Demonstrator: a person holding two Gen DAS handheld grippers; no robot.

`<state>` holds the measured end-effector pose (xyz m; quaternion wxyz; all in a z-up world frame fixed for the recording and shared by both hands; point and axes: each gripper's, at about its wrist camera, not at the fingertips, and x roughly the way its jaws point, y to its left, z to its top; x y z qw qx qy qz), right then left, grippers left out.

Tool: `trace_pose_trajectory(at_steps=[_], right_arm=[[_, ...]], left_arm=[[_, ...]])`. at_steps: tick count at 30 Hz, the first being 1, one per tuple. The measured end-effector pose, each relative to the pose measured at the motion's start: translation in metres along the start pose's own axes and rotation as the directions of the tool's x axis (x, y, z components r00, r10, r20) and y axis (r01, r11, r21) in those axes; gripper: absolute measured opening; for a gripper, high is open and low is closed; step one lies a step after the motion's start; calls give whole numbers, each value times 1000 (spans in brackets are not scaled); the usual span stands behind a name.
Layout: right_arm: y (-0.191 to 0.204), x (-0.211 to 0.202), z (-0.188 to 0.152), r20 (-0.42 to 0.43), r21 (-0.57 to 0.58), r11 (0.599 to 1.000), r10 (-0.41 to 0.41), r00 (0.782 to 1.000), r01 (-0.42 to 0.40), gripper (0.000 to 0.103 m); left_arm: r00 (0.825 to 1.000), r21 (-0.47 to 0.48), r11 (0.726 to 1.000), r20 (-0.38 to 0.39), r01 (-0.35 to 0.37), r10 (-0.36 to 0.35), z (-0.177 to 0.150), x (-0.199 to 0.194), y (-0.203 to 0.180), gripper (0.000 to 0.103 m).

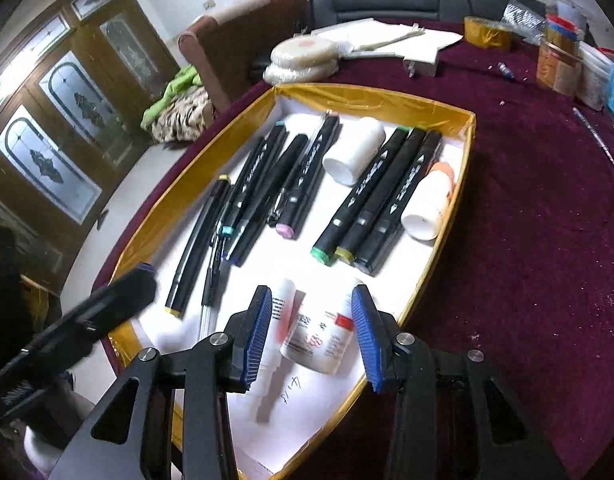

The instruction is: Organize rigid objects

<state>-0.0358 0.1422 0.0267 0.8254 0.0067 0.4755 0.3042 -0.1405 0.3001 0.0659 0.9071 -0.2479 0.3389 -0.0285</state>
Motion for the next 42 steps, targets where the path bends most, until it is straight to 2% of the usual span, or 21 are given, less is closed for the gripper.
trace_pose_trajectory(at_steps=[2, 4, 6, 8, 11, 14, 20, 24, 31, 39, 41, 42], right_arm=[[-2, -16, -5, 45, -2, 1000, -14, 999, 14, 37], [-5, -29, -11, 102, 3, 1000, -30, 994, 30, 40], [-9, -42, -16, 158, 9, 999, -48, 986, 47, 46], [-12, -54, -23, 208, 17, 997, -71, 975, 69, 57], [-20, -64, -31, 253, 35, 993, -117, 960, 112, 64], [-29, -66, -36, 253, 50, 991, -134, 958, 125, 66], [-46, -70, -49, 250, 85, 988, -146, 957, 129, 66], [-50, -75, -52, 256, 92, 987, -148, 955, 129, 67], [-58, -78, -58, 257, 111, 985, -160, 953, 135, 68], [-60, -73, -58, 238, 118, 983, -166, 957, 142, 68], [-59, -73, -59, 238, 115, 983, -164, 957, 140, 68], [-58, -74, -59, 246, 114, 984, -162, 955, 138, 68]], left_arm=[[997, 49, 997, 48, -64, 62, 0, -5, -8, 70], [982, 127, 978, 111, -166, 152, -2, -9, -25, 75], [971, 188, 958, 147, -215, 189, -5, -8, -42, 78], [964, 246, 938, 170, -243, 205, -9, -8, -58, 80], [955, 305, 910, 182, -282, 235, -14, -2, -76, 81], [951, 323, 896, 161, -304, 265, -17, 5, -84, 81], [928, 358, 856, 159, -373, 337, -22, 12, -99, 81], [923, 390, 837, 157, -385, 352, -28, 15, -109, 81], [919, 411, 823, 141, -393, 368, -32, 23, -115, 81], [920, 408, 826, 120, -389, 374, -33, 29, -111, 81], [923, 388, 838, 158, -384, 350, -32, 20, -111, 81], [917, 365, 844, 224, -392, 330, -31, 7, -112, 81]])
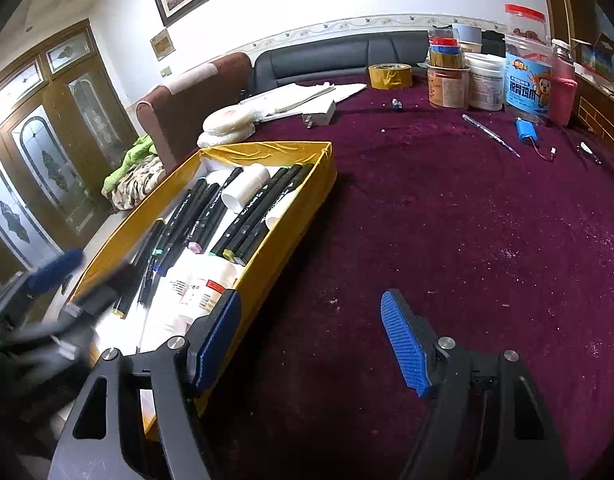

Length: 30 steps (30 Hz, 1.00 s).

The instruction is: Organize rigid objects

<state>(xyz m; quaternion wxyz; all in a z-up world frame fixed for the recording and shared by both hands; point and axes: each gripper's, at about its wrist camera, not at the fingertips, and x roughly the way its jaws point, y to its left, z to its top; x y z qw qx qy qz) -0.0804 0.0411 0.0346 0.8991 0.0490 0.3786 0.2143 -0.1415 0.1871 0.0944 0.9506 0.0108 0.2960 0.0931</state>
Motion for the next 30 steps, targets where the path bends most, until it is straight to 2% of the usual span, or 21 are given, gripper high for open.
trace_pose_trajectory(at_steps=[1, 2, 3, 4, 6, 7, 8, 9, 10, 11, 13, 16, 18, 19, 22, 23, 25, 27, 29, 30], right_arm=[[1, -1, 1, 10, 0, 1000, 2, 1000, -2, 68], [1, -4, 1, 27, 1, 1000, 2, 1000, -2, 68], [1, -8, 1, 56, 0, 1000, -7, 998, 7, 68], [1, -12, 1, 80, -5, 1000, -16, 997, 17, 68], [3, -19, 2, 121, -17, 999, -34, 992, 36, 68], [3, -20, 3, 131, -19, 999, -39, 991, 41, 68], [4, -22, 3, 140, -18, 999, -41, 989, 44, 68], [4, -22, 3, 140, -18, 999, -42, 989, 45, 69], [5, -21, 4, 133, -21, 999, -44, 990, 47, 69], [6, -21, 4, 128, -26, 998, -46, 991, 50, 69], [8, -21, 4, 131, -38, 997, -58, 990, 64, 69], [14, -20, 1, 144, -74, 993, -77, 987, 88, 69], [21, -18, -1, 145, -101, 990, -80, 986, 95, 69], [24, -17, -2, 145, -114, 989, -79, 986, 96, 69], [36, -15, -5, 144, -162, 981, -82, 986, 105, 69], [38, -14, -6, 143, -171, 979, -84, 986, 109, 69], [43, -13, -7, 144, -186, 976, -90, 986, 116, 69], [46, -12, -8, 139, -193, 974, -95, 986, 121, 69], [49, -9, -9, 131, -197, 973, -99, 986, 124, 69], [51, -7, -10, 124, -202, 972, -98, 987, 122, 69]], left_arm=[[996, -19, 1000, 93, -14, 15, 3, -18, 4, 82], [976, -39, 999, 217, -22, 30, 5, -42, 8, 91], [957, -50, 999, 289, -16, 30, 6, -57, 10, 103], [923, -68, 998, 386, 15, 13, 8, -78, 14, 103], [875, -97, 990, 483, 99, -40, 10, -95, 21, 103], [868, -104, 977, 483, 186, -114, 17, -93, 24, 103], [868, -98, 956, 452, 278, -206, 26, -86, 26, 103], [865, -99, 919, 387, 382, -318, 35, -73, 28, 103], [866, -118, 891, 322, 437, -382, 42, -60, 27, 103], [872, -138, 883, 284, 449, -399, 45, -50, 25, 103], [894, -169, 895, 266, 412, -361, 44, -42, 22, 103], [912, -194, 903, 235, 383, -336, 41, -38, 23, 103], [923, -234, 897, 184, 375, -337, 42, -29, 29, 103], [923, -249, 891, 167, 380, -347, 39, -26, 33, 103], [905, -325, 845, 110, 424, -412, 29, -9, 48, 103], [906, -338, 843, 99, 419, -411, 22, -5, 51, 103], [934, -339, 873, 65, 351, -350, 15, -1, 53, 103], [969, -322, 916, 20, 238, -245, 11, 2, 52, 103], [996, -287, 956, -33, 65, -78, 8, 4, 51, 103], [998, -259, 965, -48, -40, 28, 6, 3, 50, 103]])
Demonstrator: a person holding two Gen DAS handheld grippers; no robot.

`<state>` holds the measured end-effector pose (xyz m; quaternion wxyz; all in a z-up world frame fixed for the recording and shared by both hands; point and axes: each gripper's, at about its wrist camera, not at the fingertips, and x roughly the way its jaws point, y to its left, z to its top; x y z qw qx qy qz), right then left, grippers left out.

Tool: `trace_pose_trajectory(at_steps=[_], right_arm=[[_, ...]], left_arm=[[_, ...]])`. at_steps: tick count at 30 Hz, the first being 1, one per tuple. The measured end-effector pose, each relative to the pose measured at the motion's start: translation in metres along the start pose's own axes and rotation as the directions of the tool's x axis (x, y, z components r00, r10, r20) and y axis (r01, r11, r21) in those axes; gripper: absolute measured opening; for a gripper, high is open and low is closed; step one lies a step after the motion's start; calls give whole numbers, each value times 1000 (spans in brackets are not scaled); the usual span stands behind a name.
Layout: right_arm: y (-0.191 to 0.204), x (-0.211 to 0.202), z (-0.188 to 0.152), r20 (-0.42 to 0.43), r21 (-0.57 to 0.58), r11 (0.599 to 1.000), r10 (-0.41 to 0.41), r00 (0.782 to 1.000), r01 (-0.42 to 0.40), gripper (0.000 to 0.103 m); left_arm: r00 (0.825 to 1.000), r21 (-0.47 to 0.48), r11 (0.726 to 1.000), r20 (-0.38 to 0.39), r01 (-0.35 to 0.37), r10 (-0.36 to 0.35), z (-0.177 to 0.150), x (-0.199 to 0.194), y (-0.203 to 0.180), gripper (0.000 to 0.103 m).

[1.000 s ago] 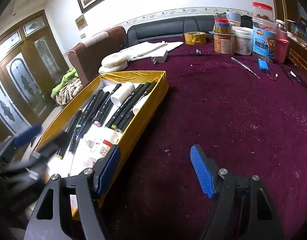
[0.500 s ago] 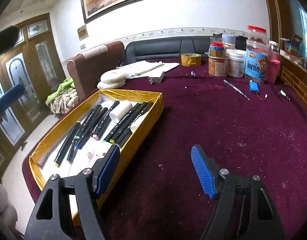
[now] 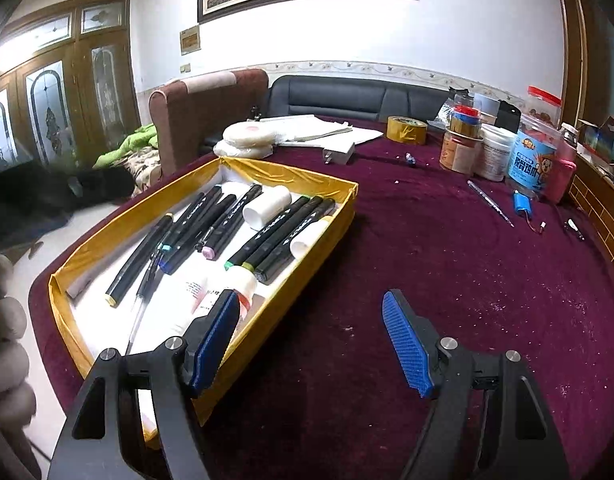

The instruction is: Organize rigid objects

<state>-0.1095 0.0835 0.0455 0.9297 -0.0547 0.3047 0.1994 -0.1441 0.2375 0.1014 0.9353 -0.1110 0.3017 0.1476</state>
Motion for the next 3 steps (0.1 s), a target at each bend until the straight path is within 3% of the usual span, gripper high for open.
trace_pose_trajectory(at_steps=[3], right_arm=[[8, 3, 0, -12, -15, 1000, 11, 1000, -11, 69]], left_arm=[[998, -4, 998, 9, -56, 56, -3, -1, 7, 103]])
